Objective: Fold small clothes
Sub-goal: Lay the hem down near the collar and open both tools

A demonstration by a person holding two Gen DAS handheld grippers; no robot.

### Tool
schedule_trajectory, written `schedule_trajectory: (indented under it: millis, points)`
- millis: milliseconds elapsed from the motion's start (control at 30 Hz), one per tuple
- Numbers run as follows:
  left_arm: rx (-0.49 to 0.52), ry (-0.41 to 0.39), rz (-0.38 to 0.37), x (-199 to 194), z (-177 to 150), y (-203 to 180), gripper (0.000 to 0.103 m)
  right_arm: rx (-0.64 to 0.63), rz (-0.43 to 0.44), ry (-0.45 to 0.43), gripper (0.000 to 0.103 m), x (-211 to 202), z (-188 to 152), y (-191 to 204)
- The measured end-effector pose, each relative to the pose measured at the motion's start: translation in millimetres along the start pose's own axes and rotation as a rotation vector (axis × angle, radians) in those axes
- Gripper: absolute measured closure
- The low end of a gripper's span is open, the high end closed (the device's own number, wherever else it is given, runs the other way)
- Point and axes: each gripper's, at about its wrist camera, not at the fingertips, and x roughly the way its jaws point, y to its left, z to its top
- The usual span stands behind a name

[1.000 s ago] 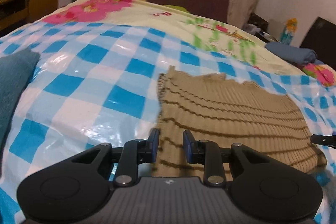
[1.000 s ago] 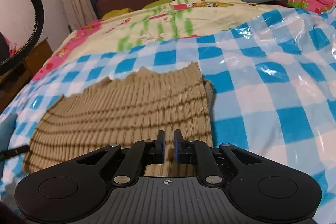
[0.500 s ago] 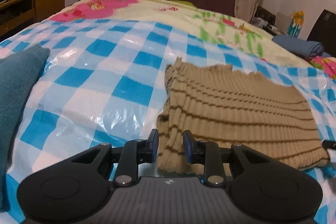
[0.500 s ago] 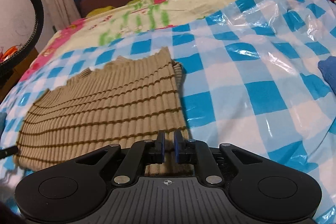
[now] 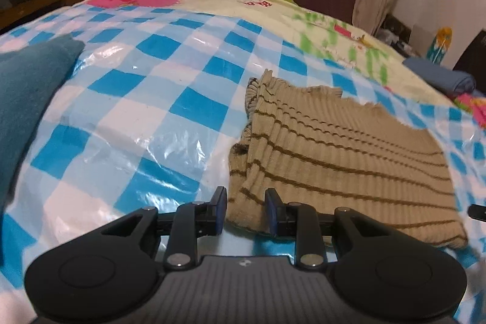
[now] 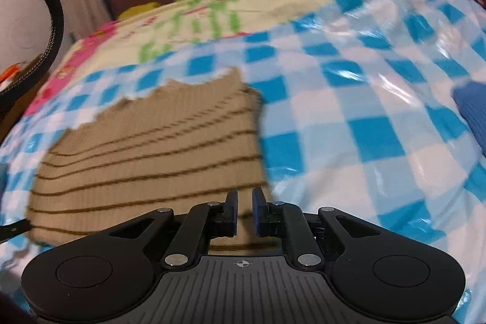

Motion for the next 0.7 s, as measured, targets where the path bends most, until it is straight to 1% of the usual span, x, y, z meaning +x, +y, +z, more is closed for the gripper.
schedule_trajectory:
  millis: [33,133,200,267,333,400,433,533,600,700]
  points:
    - [-0.008,0.012,0.001,3,-3,0,0.07,-0.026,0.016,0.0,0.09,-1,2,11]
    - [0.01,0.051,0.025,11,-11,-1,0.069,-0.106,0.052,0.024,0.089,4,7,47]
    - [-0.003,0.049,0.012,9,-12,1,0.069,-0.137,0.078,0.042,0.089,12,10,68]
    - [-0.007,0.052,0.016,7,-11,3,0.069,-0.148,0.092,0.076,0.089,23,9,82]
    - [-0.003,0.065,0.017,6,-9,3,0.069,-0.171,0.074,0.107,0.089,33,5,91]
    - [0.011,0.062,0.021,3,-9,1,0.069,-0.175,0.041,0.149,0.089,42,-2,94]
    - [0.02,0.061,0.021,2,-9,0,0.069,-0.171,0.039,0.153,0.089,41,-5,95]
    - [0.039,0.048,0.027,0,-10,-4,0.069,-0.168,0.062,0.124,0.089,31,-12,98]
    - [0.049,0.058,0.024,0,-10,-6,0.069,-0.175,0.073,0.119,0.089,29,-15,99]
    - [0.068,0.096,0.037,4,-12,-8,0.069,-0.216,0.026,0.173,0.089,42,-24,105]
